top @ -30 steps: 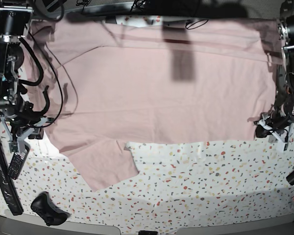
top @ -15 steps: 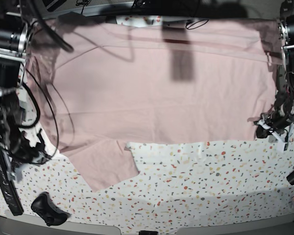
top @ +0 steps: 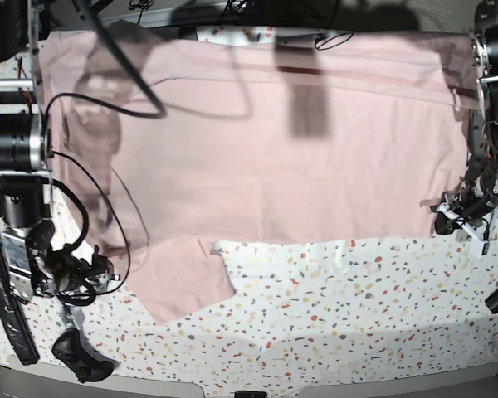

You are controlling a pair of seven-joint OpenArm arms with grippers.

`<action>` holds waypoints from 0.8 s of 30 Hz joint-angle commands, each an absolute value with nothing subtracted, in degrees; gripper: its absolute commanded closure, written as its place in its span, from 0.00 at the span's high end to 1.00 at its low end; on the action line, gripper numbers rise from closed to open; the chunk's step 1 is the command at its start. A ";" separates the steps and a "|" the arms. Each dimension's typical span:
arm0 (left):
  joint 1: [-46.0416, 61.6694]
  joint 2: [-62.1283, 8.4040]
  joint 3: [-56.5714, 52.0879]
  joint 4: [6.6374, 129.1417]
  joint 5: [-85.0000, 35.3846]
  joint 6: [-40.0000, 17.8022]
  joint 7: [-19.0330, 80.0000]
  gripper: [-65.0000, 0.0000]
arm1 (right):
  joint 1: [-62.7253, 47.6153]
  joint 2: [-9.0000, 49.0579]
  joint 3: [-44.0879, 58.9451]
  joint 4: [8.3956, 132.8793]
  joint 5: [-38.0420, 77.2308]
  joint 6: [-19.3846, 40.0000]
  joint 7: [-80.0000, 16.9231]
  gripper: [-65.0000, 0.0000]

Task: Fold the T-shirt properly
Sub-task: 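Grasp that edge with both grippers and fold it over the first fold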

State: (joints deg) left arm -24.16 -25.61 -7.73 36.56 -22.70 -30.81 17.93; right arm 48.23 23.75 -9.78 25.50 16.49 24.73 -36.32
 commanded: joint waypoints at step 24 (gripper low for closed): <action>-23.77 -26.65 -7.77 37.04 -22.59 -30.85 18.11 0.00 | 46.89 24.38 -9.61 22.79 6.48 20.40 -34.74 0.46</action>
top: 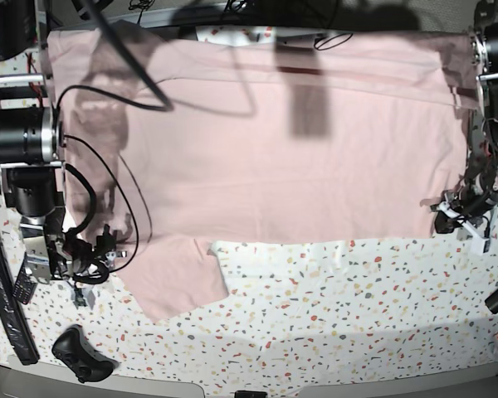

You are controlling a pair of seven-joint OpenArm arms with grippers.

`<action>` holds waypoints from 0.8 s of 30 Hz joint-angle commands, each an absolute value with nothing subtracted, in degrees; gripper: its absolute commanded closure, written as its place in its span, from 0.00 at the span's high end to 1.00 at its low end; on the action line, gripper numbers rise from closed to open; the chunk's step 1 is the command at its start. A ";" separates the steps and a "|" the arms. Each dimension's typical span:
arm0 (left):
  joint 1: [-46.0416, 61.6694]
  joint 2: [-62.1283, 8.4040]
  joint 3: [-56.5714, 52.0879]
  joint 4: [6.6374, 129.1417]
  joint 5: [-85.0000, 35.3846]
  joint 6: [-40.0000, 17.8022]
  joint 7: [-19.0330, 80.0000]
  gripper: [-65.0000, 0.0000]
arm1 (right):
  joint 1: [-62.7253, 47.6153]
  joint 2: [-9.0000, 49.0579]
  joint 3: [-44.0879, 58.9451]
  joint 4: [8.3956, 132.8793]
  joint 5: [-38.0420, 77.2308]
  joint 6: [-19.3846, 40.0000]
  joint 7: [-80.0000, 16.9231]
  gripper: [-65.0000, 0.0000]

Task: Fold the T-shirt properly
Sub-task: 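Grasp that edge with both grippers and fold it over the first fold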

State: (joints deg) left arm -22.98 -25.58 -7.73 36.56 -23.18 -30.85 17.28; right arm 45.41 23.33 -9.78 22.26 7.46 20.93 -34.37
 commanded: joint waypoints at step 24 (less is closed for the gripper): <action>-23.64 -26.65 -7.77 37.04 -22.57 -30.85 18.81 0.00 | 48.07 28.95 -9.61 22.85 13.50 25.30 -38.06 0.46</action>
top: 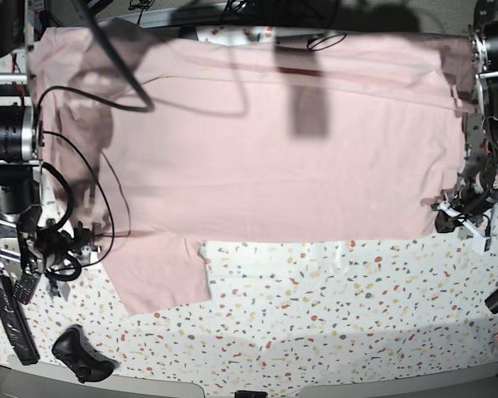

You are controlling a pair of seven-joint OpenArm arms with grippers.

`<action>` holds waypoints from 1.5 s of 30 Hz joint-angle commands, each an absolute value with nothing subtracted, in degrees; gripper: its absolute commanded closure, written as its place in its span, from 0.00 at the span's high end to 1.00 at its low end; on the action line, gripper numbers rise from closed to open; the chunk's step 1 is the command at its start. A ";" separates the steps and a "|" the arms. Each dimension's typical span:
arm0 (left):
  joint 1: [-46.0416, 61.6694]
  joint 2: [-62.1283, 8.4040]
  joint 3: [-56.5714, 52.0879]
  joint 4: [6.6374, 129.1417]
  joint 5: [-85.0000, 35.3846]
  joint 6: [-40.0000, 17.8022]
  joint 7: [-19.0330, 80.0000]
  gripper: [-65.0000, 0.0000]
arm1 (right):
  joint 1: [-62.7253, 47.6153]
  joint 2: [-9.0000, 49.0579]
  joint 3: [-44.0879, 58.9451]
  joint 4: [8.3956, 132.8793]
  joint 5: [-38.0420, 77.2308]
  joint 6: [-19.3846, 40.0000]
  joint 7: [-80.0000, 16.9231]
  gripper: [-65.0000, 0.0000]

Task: Fold the T-shirt properly
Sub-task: 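Grasp that edge with both grippers and fold it over the first fold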

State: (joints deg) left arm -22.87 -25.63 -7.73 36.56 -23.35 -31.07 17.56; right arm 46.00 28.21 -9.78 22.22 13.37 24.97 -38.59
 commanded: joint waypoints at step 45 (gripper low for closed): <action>-22.79 -26.89 -19.14 55.13 -22.59 -30.87 17.02 0.00 | 27.05 29.65 4.05 58.63 16.16 36.45 -31.51 0.00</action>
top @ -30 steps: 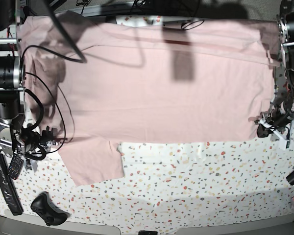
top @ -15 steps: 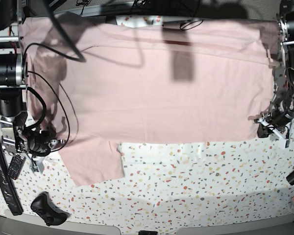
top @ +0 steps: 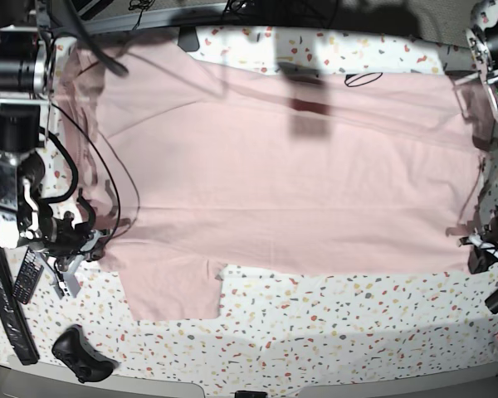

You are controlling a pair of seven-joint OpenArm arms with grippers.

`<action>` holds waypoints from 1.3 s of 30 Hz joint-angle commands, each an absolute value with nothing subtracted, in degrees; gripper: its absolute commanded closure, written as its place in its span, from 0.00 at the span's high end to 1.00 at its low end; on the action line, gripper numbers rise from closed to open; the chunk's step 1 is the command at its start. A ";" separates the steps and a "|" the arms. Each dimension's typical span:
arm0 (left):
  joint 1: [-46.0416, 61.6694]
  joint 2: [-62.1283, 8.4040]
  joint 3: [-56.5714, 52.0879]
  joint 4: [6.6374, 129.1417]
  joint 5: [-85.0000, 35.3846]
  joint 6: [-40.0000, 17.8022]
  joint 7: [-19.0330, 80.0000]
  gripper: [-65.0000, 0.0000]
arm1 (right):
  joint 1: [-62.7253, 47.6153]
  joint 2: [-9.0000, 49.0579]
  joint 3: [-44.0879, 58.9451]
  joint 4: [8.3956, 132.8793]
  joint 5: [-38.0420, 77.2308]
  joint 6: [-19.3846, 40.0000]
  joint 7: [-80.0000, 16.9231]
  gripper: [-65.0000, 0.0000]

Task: Fold the T-shirt properly
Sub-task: 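Grasp that edge with both grippers and fold it over the first fold, then open both grippers and lift them off the folded shirt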

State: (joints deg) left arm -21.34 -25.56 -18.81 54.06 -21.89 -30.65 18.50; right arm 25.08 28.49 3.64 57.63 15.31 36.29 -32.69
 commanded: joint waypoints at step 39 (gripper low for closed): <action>6.55 -29.26 -32.64 71.24 -21.17 -30.85 15.99 0.00 | -17.15 23.33 17.34 102.30 19.49 36.40 -33.26 0.00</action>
